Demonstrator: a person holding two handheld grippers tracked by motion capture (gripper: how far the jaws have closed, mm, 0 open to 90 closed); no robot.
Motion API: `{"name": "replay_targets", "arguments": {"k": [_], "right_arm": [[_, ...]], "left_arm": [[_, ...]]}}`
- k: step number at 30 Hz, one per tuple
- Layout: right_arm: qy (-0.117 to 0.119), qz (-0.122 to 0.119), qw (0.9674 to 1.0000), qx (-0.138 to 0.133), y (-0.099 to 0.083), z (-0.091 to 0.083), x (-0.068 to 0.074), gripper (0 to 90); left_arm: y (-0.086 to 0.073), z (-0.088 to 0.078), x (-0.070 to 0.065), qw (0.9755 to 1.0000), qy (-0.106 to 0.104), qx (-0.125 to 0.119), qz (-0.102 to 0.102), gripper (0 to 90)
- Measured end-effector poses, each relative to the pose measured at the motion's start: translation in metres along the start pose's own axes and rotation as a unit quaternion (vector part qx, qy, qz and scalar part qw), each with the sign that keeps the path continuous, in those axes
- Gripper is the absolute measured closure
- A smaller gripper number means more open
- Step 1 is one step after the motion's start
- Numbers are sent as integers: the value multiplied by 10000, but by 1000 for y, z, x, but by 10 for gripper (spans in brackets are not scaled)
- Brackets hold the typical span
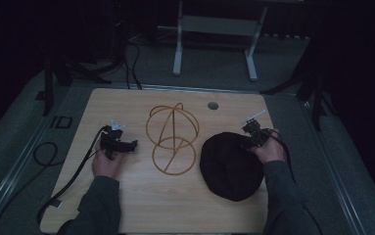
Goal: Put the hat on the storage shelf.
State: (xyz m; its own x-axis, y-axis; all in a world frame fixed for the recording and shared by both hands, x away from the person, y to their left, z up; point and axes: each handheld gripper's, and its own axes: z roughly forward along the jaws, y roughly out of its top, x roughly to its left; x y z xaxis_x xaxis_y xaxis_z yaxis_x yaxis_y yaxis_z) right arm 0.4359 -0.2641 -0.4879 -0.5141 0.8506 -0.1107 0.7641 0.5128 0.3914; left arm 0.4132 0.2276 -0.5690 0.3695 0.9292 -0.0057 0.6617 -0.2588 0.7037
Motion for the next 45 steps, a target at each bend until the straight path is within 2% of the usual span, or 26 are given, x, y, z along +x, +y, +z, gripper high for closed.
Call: {"name": "replay_targets", "arguments": {"k": [1, 3, 6, 10, 16, 18, 22, 23, 24, 29, 35, 40, 45], "right_arm": [[6, -45, 9999, 103, 0, 5, 1, 491], [75, 2, 9999, 121, 1, 7, 1, 533], [51, 25, 9999, 122, 1, 8, 0, 561], [-75, -41, 9997, 249, 5, 9, 1, 674], [-144, -35, 9992, 371, 9, 7, 1, 727], [-49, 37, 9992, 399, 10, 5, -2, 764], [60, 103, 9990, 436, 10, 4, -4, 784], [200, 183, 9987, 441, 10, 2, -6, 788], [240, 213, 9985, 440, 9, 1, -7, 789], [368, 229, 9979, 479, 11, -3, -11, 790], [413, 211, 9974, 551, 15, -10, -13, 789], [398, 102, 9968, 689, 23, -19, -14, 787], [398, 85, 9968, 692, 28, -24, -15, 786]], "left_arm": [[0, 0, 0, 10000, 0, 0, 0, 88], [0, 0, 0, 10000, 0, 0, 1, 88], [0, 0, 0, 10000, 0, 0, 0, 87], [0, 0, 0, 10000, -1, -1, 0, 88], [0, 0, 0, 10000, 0, 1, 1, 88], [0, 0, 0, 10000, 0, 1, 1, 87], [0, 0, 0, 10000, 0, 1, 0, 88], [0, 0, 0, 10000, 0, 1, 0, 88], [0, 0, 0, 10000, 0, 2, 1, 87], [0, 0, 0, 10000, -1, 1, 1, 87], [0, 0, 0, 10000, 1, 2, 1, 88], [0, 0, 0, 10000, 0, 2, 1, 88], [0, 0, 0, 10000, 1, 2, 0, 87]]}}
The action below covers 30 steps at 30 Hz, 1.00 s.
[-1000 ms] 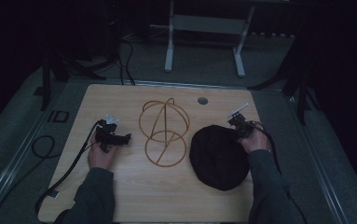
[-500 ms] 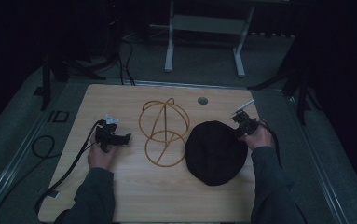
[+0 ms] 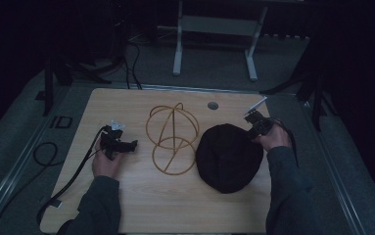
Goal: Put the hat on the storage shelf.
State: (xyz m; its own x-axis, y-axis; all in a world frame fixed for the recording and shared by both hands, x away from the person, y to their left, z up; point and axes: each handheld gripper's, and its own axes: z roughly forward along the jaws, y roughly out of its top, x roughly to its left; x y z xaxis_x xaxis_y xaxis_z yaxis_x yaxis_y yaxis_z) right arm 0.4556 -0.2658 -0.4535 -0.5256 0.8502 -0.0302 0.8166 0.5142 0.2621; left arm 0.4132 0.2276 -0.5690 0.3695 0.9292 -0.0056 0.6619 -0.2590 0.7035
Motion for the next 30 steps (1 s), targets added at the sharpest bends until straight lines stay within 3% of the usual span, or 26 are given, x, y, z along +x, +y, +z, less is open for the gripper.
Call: {"name": "replay_targets", "arguments": {"k": [30], "right_arm": [[129, 9, 9999, 6, 11, -37, -11, 783]], "left_arm": [[0, 0, 0, 10000, 1, -1, 0, 88]]}}
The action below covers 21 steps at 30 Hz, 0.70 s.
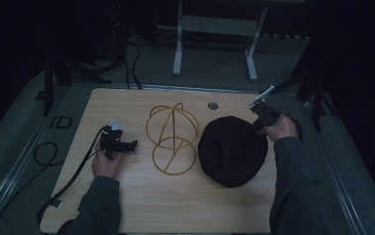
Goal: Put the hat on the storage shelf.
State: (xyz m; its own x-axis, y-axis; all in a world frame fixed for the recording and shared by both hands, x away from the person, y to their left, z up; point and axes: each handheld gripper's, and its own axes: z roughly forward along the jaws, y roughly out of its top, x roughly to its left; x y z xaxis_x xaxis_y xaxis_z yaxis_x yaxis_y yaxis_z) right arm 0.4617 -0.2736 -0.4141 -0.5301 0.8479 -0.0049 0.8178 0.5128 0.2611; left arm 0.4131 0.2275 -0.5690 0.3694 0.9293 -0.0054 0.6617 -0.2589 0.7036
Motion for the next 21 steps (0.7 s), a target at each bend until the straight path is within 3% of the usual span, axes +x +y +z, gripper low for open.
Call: {"name": "replay_targets", "arguments": {"k": [21], "right_arm": [[143, 50, 9998, -84, 4, -25, -8, 779]], "left_arm": [[0, 0, 0, 10000, -2, -4, -5, 88]]}}
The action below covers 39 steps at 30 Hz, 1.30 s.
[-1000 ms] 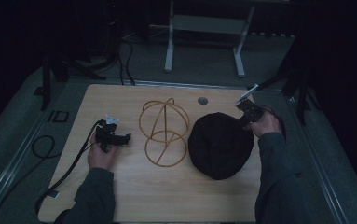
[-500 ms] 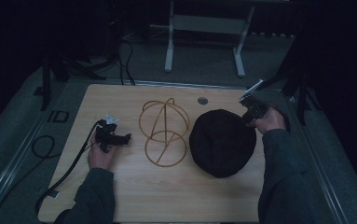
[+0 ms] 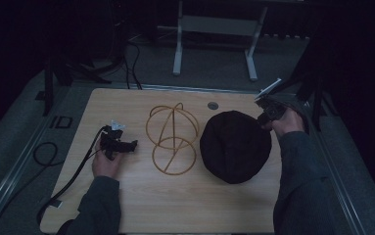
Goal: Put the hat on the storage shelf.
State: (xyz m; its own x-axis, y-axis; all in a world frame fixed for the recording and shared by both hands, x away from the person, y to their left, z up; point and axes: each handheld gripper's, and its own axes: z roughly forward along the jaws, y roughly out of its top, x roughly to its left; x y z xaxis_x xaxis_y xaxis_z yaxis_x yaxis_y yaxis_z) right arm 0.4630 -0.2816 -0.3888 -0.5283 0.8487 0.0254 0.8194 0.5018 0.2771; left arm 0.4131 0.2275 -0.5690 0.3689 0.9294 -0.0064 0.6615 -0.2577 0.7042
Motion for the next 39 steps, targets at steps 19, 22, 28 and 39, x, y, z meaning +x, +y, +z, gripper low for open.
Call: {"name": "replay_targets", "arguments": {"k": [19, 22, 28, 39], "right_arm": [[1, -20, 10000, -3, 5, -19, 0, 777], [-12, -33, 10000, 10, 6, -21, 0, 777], [-40, -27, 10000, -22, 9, -28, 1, 776], [-71, -74, 9999, -50, 13, -41, 3, 776]], "left_arm": [[0, 0, 0, 10000, 2, 4, 7, 88], [0, 0, 0, 10000, 2, 5, 11, 88], [0, 0, 0, 10000, 1, 5, 11, 88], [0, 0, 0, 10000, -1, 11, 10, 88]]}}
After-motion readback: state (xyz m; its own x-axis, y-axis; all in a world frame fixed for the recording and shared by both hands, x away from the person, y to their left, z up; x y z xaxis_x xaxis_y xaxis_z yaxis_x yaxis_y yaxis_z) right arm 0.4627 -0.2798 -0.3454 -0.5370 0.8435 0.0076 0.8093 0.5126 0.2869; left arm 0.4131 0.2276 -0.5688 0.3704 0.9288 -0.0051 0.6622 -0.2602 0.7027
